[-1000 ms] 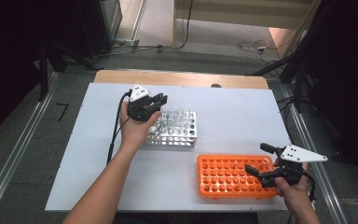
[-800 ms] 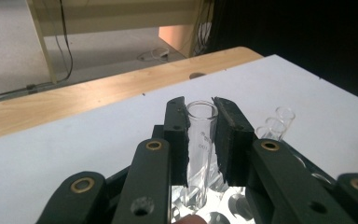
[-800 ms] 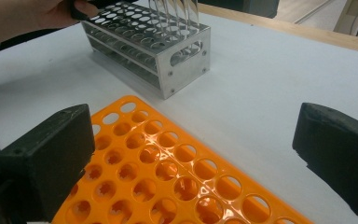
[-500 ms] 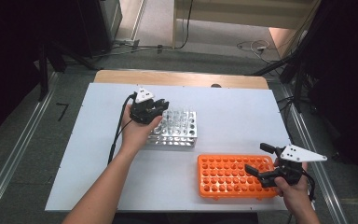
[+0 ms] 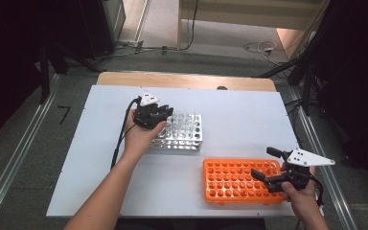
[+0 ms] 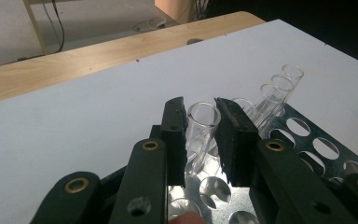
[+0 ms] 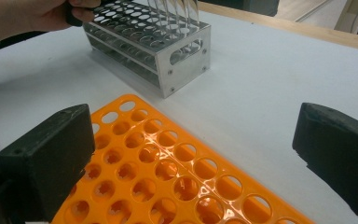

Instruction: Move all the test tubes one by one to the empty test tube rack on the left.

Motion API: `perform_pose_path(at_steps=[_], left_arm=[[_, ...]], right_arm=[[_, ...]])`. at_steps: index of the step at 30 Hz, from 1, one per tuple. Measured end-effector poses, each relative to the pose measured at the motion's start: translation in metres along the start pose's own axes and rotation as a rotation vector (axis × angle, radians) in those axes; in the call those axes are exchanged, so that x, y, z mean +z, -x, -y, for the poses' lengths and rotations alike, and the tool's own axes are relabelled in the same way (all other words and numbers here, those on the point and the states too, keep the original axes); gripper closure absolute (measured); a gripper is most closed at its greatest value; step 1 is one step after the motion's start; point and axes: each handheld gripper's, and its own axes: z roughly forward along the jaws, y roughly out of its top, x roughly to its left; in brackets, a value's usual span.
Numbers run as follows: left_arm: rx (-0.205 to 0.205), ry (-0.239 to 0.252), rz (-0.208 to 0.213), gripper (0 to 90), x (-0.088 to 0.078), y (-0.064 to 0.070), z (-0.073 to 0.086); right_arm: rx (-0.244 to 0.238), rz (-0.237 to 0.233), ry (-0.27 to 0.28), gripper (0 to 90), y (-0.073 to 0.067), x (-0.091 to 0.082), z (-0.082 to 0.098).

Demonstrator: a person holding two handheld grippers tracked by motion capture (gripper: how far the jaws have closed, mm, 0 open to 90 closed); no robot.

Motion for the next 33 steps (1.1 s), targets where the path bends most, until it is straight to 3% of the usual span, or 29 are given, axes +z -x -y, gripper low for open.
perform_pose_path(at_steps=[6,11,16,19,25,33], left_arm=[[-0.015,0.021,0.018,57.9,-0.007,-0.001,0.001],[-0.049,0.036,0.052,30.8,-0.019,-0.004,0.004],[-0.018,0.032,0.072,10.7,-0.032,0.0,0.007],[-0.013,0.045,0.08,3.5,-0.04,0.002,0.009],[0.015,0.055,0.096,0.0,-0.055,0.006,0.017],[0.012,0.086,0.097,0.0,-0.082,0.01,0.028]], right_arm=[[0.0,0.001,-0.002,0.0,0.0,0.0,0.0],[0.0,0.002,-0.002,0.0,0.001,0.0,0.0],[0.0,0.006,-0.004,0.0,0.001,0.001,0.0],[0.001,0.007,-0.007,0.0,0.001,0.001,0.0],[-0.002,0.011,-0.011,0.0,0.001,0.003,0.0],[-0.005,0.012,-0.017,0.0,0.0,0.005,0.0]])
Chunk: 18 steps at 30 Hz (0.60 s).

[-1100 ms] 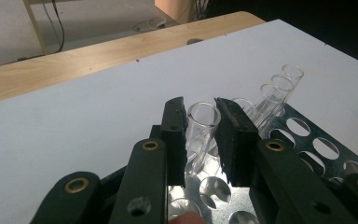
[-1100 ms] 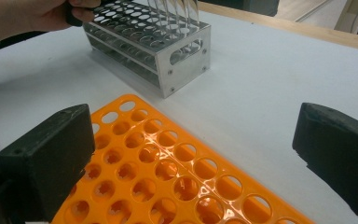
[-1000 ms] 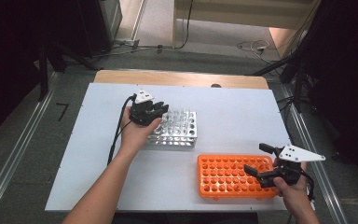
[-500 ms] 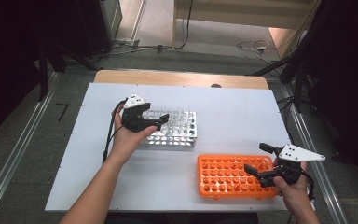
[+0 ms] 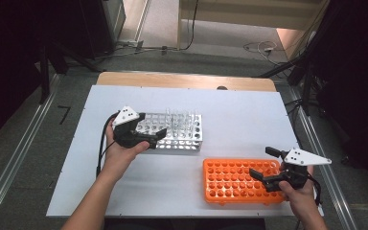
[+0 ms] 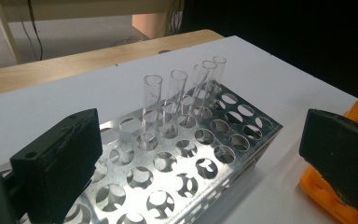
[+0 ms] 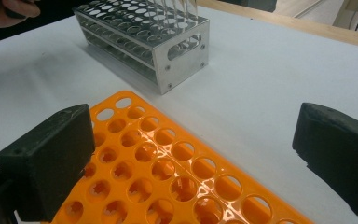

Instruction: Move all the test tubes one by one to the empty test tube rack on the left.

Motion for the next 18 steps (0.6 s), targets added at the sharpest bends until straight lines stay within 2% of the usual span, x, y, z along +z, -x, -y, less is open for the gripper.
perform_pose_path(at_steps=[12,15,18], left_arm=[[0.028,0.049,-0.017,0.0,-0.046,0.014,0.021],[0.05,0.047,-0.029,0.0,-0.055,0.02,0.03],[0.044,0.056,-0.029,0.0,-0.064,0.023,0.039]], right_arm=[[-0.004,0.004,-0.002,0.0,-0.001,0.001,0.001],[-0.003,0.005,-0.001,0.0,-0.001,0.001,0.001],[-0.003,0.005,0.0,0.0,-0.001,0.001,0.001]])
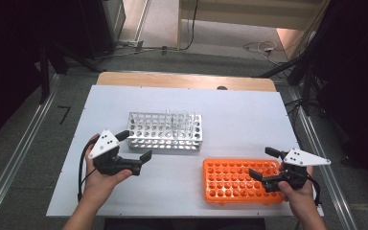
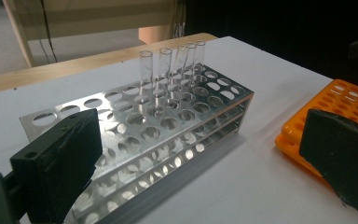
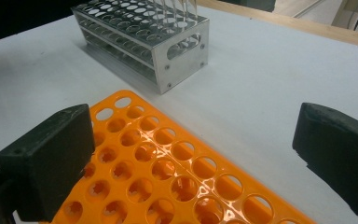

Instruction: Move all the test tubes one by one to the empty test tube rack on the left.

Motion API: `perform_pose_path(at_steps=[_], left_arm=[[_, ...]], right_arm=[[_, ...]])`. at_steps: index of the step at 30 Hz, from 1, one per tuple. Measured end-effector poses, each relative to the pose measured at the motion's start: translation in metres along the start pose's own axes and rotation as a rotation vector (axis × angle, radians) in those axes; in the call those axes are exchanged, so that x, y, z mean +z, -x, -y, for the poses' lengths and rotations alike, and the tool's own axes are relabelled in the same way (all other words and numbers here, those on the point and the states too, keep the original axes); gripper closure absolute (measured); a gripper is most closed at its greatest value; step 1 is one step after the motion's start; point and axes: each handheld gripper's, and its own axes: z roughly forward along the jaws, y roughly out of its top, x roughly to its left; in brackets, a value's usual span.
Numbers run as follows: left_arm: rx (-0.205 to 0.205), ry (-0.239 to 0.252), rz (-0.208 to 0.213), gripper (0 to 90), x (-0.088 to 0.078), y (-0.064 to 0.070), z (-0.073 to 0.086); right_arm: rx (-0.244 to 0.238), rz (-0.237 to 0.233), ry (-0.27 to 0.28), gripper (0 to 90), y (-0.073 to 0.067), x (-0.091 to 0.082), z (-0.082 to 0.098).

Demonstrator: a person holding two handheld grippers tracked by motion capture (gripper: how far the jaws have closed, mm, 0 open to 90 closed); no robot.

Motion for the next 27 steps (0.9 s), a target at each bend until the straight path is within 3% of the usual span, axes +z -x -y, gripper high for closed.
perform_pose_path(at_steps=[7,15,21,27], left_arm=[[0.01,0.016,-0.013,0.0,-0.022,0.005,0.014],[-0.001,0.056,0.002,0.0,-0.045,-0.005,0.028],[-0.01,0.09,0.022,0.0,-0.051,-0.013,0.032],[-0.009,0.078,0.025,0.0,-0.048,-0.014,0.033]], right_arm=[[0.003,0.014,0.002,0.0,0.002,-0.001,0.002],[0.021,0.037,0.011,0.0,0.008,-0.003,0.007],[0.025,0.043,0.008,0.0,0.01,-0.002,0.009],[0.027,0.044,0.005,0.0,0.01,0.0,0.009]])
